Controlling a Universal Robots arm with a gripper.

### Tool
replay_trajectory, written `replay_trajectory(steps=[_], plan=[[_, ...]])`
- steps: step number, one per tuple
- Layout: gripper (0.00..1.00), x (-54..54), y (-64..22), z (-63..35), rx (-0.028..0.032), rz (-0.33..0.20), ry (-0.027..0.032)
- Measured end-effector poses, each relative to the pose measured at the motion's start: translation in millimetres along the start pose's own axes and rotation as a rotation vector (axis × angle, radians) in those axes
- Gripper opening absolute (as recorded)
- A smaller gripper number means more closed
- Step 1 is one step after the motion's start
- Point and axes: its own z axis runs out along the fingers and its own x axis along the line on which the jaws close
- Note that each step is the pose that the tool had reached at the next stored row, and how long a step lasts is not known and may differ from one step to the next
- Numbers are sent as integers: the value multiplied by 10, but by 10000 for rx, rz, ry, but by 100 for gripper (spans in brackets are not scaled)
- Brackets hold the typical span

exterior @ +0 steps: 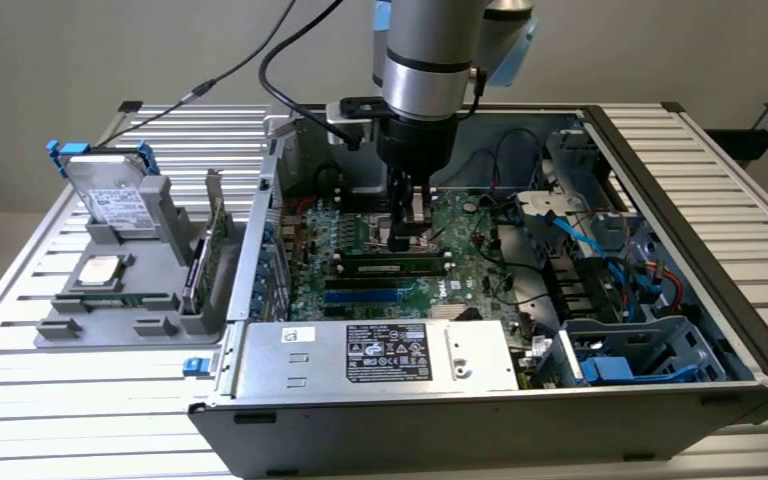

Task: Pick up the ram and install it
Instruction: 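Press down the ram until it locks into place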

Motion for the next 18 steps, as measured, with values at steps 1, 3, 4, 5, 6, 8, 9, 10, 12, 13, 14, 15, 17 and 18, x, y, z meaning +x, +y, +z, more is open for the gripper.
replay_trajectory(steps=[1, 3, 4, 5, 6, 8, 9, 10, 12, 13, 14, 15, 17, 18], plan=[[10, 0, 0, 0, 0, 0, 0], [10, 0, 0, 0, 0, 0, 0], [10, 0, 0, 0, -1, 0, 0], [10, 0, 3, 1, -4, -1, 1], [10, 0, 6, 3, 10, 13, 0], [10, 0, 6, 8, 16, 267, -16], [10, 0, 6, 10, 18, 395, -26], [10, -1, 6, 13, 20, 518, -36], [10, -1, 6, 18, 22, 785, -55], [10, -1, 5, 20, 23, 916, -64], [10, -2, 5, 23, 24, 1050, -74], [10, -2, 5, 25, 25, 1170, -83], [10, -2, 4, 30, 28, 1433, -102], [10, -3, 4, 34, 29, 1567, -113]])
